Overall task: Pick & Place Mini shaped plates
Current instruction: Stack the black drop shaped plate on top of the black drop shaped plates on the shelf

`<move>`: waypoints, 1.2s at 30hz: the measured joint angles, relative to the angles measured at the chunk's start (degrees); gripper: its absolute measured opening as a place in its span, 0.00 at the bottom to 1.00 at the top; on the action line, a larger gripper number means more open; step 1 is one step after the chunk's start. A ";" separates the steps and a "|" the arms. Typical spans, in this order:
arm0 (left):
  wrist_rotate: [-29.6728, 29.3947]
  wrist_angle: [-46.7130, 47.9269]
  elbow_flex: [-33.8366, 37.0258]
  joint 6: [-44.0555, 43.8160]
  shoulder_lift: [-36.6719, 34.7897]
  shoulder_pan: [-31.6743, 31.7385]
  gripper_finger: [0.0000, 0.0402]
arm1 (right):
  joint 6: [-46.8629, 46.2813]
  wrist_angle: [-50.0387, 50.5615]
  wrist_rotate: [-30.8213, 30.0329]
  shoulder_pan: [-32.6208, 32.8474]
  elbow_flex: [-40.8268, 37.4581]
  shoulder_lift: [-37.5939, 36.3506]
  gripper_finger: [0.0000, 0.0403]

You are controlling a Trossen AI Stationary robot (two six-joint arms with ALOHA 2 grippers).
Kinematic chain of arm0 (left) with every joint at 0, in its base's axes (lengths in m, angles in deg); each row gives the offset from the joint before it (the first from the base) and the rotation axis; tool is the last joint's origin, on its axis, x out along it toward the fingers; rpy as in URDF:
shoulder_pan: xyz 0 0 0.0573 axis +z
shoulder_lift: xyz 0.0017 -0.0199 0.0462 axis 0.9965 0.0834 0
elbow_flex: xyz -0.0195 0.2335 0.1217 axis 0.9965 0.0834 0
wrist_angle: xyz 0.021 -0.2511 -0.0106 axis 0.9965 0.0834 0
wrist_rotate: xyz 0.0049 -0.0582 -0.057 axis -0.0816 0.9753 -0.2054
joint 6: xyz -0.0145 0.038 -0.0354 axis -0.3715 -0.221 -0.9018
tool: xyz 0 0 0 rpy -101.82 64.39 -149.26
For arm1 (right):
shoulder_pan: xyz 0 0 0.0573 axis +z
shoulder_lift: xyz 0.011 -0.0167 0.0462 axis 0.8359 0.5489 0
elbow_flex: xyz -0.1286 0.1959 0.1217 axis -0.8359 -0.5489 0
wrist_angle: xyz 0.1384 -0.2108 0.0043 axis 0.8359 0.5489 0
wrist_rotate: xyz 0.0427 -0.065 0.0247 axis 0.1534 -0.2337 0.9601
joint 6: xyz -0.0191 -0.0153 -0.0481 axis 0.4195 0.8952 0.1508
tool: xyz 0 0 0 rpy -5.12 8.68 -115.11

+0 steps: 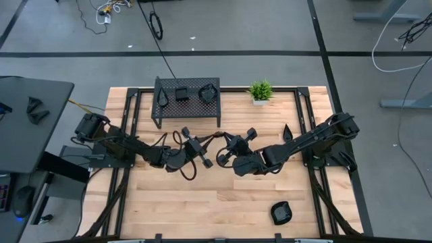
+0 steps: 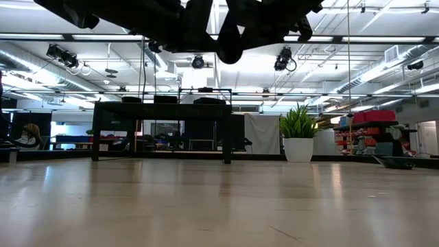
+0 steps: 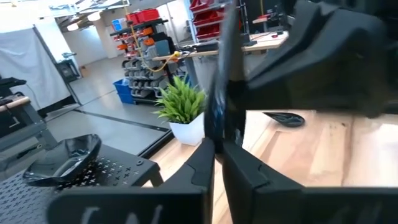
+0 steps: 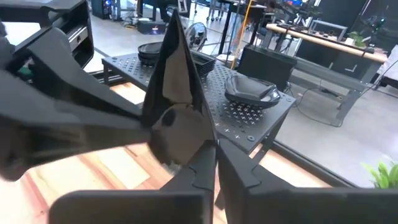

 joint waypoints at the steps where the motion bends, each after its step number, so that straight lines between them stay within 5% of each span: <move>1: -0.20 -0.14 0.00 0.02 0.00 0.00 0.05 | -0.42 0.04 0.06 0.02 -0.02 0.00 0.05; 18: -0.12 -1.35 -0.02 0.13 -0.02 -0.13 0.01 | 2.56 3.18 1.47 1.82 -0.02 -1.72 0.31; 29: -9.70 -0.48 -0.01 3.61 -0.75 -3.54 0.01 | 9.75 8.02 -0.13 7.88 -0.02 -1.95 0.35; 36: -21.28 0.71 0.00 10.62 -9.25 -7.09 0.00 | -1.63 22.15 -0.92 10.55 -0.02 -1.95 0.33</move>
